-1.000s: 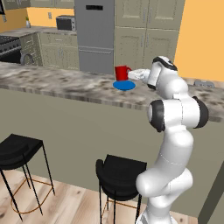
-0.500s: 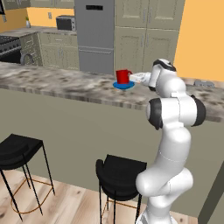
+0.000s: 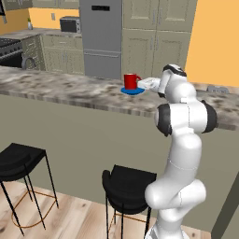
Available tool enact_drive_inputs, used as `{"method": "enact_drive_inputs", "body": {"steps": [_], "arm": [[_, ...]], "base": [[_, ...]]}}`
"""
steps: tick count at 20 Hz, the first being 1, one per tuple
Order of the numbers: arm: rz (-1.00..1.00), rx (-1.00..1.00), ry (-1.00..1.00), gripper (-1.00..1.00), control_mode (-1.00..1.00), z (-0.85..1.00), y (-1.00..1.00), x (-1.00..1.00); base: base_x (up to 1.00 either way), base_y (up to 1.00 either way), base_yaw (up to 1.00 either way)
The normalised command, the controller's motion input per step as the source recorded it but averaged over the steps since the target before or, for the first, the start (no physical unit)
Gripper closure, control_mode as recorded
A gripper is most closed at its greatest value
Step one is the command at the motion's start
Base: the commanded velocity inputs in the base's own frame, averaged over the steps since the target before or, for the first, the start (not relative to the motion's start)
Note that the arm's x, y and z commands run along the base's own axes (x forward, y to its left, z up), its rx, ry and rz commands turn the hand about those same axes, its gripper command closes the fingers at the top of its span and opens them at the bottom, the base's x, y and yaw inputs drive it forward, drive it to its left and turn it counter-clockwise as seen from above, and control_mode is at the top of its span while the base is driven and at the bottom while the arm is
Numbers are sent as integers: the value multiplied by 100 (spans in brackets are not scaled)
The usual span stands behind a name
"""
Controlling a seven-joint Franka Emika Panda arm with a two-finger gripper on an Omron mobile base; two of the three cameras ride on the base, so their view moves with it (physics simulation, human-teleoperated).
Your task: Pick the cup of tea, navigate to the dining table, and place it on the saucer.
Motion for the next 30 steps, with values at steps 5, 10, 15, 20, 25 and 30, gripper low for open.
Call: {"method": "enact_drive_inputs", "body": {"steps": [5, 10, 15, 20, 25, 30], "arm": [[0, 0, -10, 100, -100, 4, 0, -15], [0, 0, -8, 100, -100, 0, 0, -31], [0, 0, -2, 100, -100, -11, 0, -29], [0, 0, -1, 100, -100, -1, 0, -23], [0, 0, 0, 100, -100, -1, 0, 0], [0, 0, -1, 100, -100, 6, 0, -4]], "base": [[0, 0, 0], [0, 0, 0], [0, 0, 0], [0, 0, 0], [0, 0, 0], [0, 0, 0]]}}
